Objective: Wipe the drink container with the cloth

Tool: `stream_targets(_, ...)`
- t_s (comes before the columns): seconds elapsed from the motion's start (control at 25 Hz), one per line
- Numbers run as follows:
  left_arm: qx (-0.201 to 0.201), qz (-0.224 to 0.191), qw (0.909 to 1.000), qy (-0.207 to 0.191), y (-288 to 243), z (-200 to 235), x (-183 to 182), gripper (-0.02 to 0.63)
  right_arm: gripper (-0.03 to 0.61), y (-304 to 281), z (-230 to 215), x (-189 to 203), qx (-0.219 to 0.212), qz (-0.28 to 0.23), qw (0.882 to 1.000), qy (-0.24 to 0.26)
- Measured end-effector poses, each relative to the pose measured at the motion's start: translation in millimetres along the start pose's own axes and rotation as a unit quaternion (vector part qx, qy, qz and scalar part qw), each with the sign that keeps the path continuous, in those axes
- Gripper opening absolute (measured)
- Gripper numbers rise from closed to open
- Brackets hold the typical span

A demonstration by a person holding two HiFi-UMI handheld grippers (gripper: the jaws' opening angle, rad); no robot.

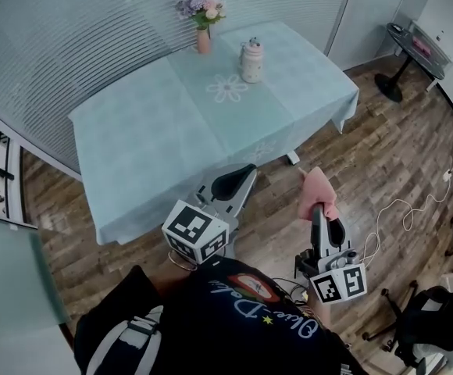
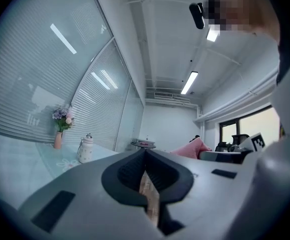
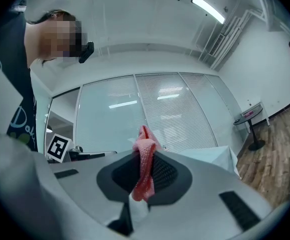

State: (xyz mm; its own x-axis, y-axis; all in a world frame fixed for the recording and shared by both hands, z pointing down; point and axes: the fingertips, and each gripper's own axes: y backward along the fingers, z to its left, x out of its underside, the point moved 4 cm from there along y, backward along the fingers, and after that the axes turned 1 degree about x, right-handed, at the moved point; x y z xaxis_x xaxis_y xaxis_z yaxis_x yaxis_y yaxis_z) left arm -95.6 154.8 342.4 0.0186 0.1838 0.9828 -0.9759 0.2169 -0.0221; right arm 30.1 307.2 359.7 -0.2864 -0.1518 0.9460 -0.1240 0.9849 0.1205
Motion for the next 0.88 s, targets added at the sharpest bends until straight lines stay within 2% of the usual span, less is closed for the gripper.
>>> stream_targets(0.28, 0.004, -0.003, 0.9999, 0.016, -40.6, 67.1, -5.5, 0.005, 0.025, -75.8, -12.2, 4.0, 0.001, 0.019, 1.000, 0.015)
stream_targets(0.52, -0.011, -0.005, 0.9997, 0.021, -60.8, 129.0, -13.7, 0.005, 0.025, -144.5, -15.5, 11.1, -0.012, 0.034, 0.999, 0.023)
stream_targets(0.88, -0.033, -0.027, 0.9990, -0.009, -74.4, 218.9, -43.3, 0.005, 0.025, -250.6, -9.0, 25.3, -0.031, 0.041, 0.998, 0.028)
